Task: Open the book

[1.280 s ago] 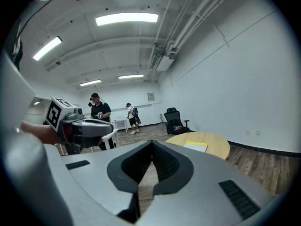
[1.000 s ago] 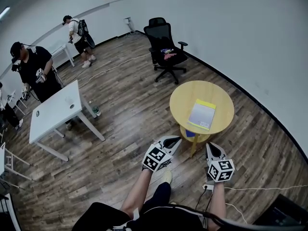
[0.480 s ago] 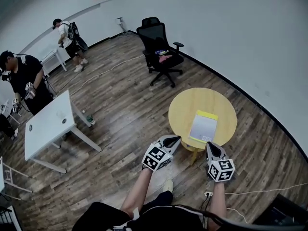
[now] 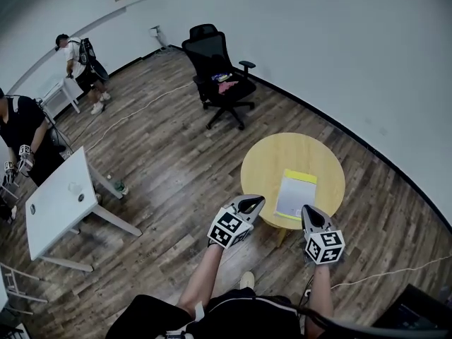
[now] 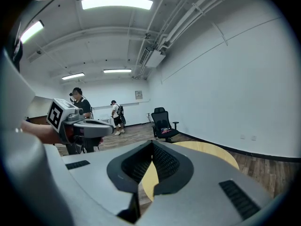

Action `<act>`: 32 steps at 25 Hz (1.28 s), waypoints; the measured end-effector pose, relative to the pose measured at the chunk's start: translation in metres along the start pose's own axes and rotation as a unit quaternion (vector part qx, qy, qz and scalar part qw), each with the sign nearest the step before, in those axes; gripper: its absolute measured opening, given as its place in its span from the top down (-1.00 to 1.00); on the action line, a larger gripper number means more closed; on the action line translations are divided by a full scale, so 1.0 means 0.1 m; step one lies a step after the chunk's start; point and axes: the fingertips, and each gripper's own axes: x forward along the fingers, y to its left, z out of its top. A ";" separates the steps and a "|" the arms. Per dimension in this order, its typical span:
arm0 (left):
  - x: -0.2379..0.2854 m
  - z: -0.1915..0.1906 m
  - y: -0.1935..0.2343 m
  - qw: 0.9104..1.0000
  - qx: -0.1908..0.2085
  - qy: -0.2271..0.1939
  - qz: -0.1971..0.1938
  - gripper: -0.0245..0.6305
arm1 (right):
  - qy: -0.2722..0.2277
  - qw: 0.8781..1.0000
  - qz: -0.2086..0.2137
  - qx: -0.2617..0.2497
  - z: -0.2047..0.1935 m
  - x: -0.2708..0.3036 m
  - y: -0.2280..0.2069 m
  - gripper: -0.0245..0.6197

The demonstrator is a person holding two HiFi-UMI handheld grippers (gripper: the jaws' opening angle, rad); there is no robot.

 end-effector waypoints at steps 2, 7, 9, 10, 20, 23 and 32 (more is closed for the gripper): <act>0.06 0.01 0.05 1.000 -0.002 -0.002 -0.005 0.92 | 0.003 1.000 -0.004 -0.002 0.02 0.05 -0.03 0.91; 0.22 -0.01 0.05 1.000 -0.006 0.002 -0.019 0.93 | 0.009 1.000 -0.014 0.000 0.01 0.10 -0.15 0.91; 0.28 -0.03 0.05 1.000 -0.006 0.005 -0.023 0.92 | 0.011 1.000 -0.016 0.001 0.01 0.12 -0.19 0.91; 0.31 -0.05 0.06 1.000 -0.007 0.006 -0.024 0.93 | 0.012 1.000 -0.016 0.001 0.01 0.14 -0.22 0.91; 0.53 -0.20 0.19 0.999 -0.026 0.021 -0.013 0.92 | 0.036 0.999 -0.002 0.003 -0.15 0.38 -0.39 0.91; 0.59 -0.31 0.15 0.999 -0.035 0.032 -0.014 0.92 | 0.049 0.999 0.004 0.009 -0.25 0.40 -0.42 0.91; 0.61 -0.83 0.09 0.994 -0.084 0.069 -0.006 0.93 | 0.093 0.995 0.020 0.038 -0.76 0.48 -0.40 0.91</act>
